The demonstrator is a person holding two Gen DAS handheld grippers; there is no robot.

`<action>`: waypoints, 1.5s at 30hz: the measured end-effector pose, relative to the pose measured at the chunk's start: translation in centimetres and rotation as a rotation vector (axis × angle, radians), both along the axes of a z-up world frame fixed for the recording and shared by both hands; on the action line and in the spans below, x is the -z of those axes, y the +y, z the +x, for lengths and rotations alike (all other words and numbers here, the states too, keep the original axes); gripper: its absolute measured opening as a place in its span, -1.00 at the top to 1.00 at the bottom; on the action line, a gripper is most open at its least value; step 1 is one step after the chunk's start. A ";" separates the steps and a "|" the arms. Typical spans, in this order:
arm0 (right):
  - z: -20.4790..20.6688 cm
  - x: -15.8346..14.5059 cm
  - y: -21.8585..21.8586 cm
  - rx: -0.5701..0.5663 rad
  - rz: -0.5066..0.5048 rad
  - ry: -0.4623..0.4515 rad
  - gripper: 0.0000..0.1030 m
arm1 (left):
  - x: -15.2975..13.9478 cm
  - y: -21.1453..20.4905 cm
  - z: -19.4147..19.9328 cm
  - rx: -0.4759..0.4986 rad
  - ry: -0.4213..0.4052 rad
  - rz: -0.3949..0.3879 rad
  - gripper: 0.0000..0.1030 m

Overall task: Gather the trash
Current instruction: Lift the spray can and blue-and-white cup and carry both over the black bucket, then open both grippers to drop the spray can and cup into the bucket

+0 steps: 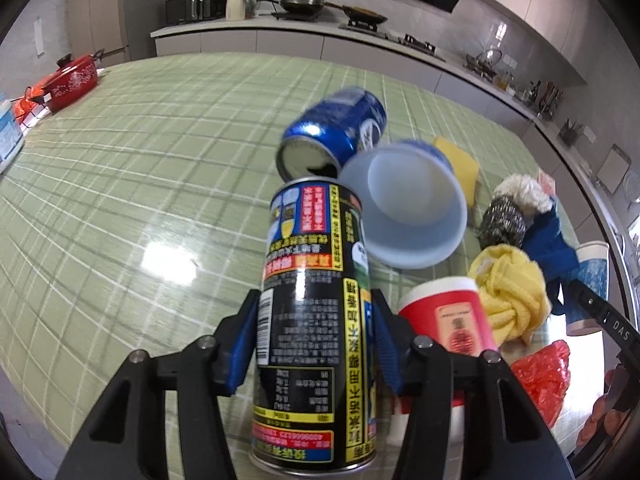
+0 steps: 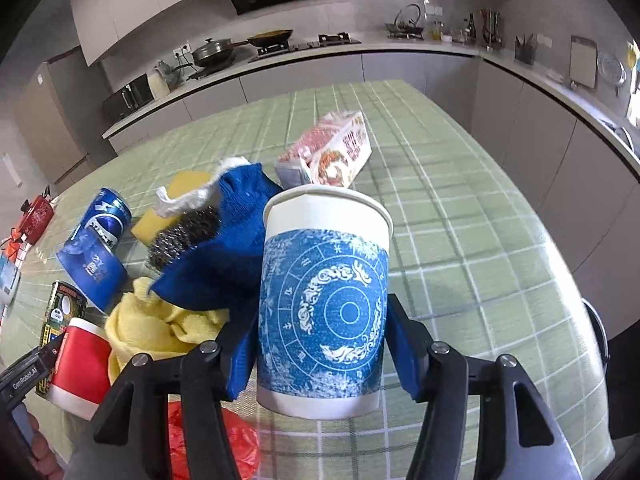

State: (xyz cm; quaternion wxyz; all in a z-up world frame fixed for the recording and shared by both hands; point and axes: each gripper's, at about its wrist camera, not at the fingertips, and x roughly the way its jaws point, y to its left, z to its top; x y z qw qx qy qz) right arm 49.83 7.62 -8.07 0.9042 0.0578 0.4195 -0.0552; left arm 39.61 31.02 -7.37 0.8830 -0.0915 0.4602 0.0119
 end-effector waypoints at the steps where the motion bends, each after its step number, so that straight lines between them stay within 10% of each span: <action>1: -0.1 -0.3 0.0 -0.001 0.003 -0.005 -0.17 | -0.3 0.2 -0.2 -0.006 -0.013 0.004 -0.04; 19: -5.2 -3.8 -4.0 0.113 0.017 -0.069 -0.17 | -4.8 -6.1 -0.3 0.227 -0.145 -0.030 -0.04; 31: -12.7 -4.2 -21.0 0.277 0.036 -0.089 -0.17 | -4.7 -23.7 -3.0 0.410 -0.145 -0.069 -0.04; 45: -15.4 2.5 -41.3 0.225 0.059 0.101 -0.17 | -0.5 -46.1 -4.4 0.549 -0.012 -0.108 -0.04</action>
